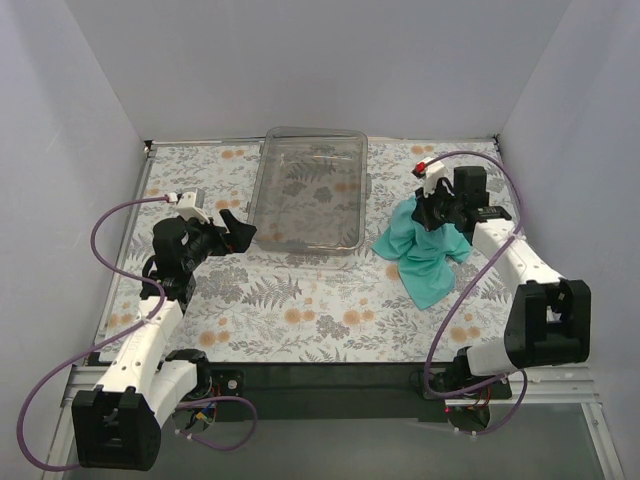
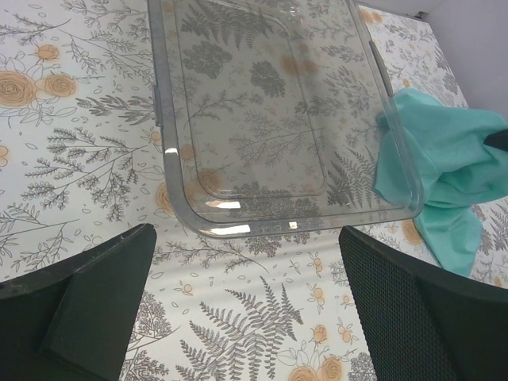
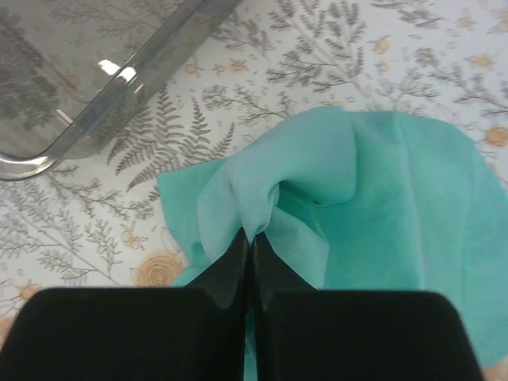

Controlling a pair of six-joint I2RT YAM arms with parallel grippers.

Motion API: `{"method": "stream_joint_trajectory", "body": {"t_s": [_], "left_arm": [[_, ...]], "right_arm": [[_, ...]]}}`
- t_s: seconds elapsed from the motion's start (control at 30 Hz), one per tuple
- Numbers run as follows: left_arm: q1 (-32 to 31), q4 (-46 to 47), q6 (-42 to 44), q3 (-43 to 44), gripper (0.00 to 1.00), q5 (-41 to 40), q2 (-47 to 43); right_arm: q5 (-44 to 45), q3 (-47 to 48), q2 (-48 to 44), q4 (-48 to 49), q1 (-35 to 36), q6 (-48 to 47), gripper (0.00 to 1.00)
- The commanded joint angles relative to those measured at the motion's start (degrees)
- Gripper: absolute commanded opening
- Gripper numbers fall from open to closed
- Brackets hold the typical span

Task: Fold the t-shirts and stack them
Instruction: Move the tshirt to the center of the board

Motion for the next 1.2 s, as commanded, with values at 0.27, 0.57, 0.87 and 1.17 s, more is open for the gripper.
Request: {"method": "stream_joint_trajectory", "body": {"t_s": [0.27, 0.57, 0.87, 1.17], "left_arm": [[0.15, 0.89, -0.21, 1.35, 0.92, 3.68, 2.19], [0.15, 0.72, -0.21, 1.35, 0.91, 3.60, 1.94], [0.15, 1.24, -0.65, 2.22, 0.91, 4.65, 3.95], [0.15, -0.16, -2.93, 7.23, 0.86, 5.71, 12.63]], "right_arm": [[-18.60, 10.12, 9.10, -4.71, 1.74, 0.80, 0.01], [-12.73, 24.04, 3.03, -6.03, 2.00, 2.19, 0.01], [0.73, 6.98, -0.13, -4.10, -0.19, -4.30, 0.01], [-4.00, -1.64, -3.82, -3.58, -3.17, -4.40, 0.75]]}}
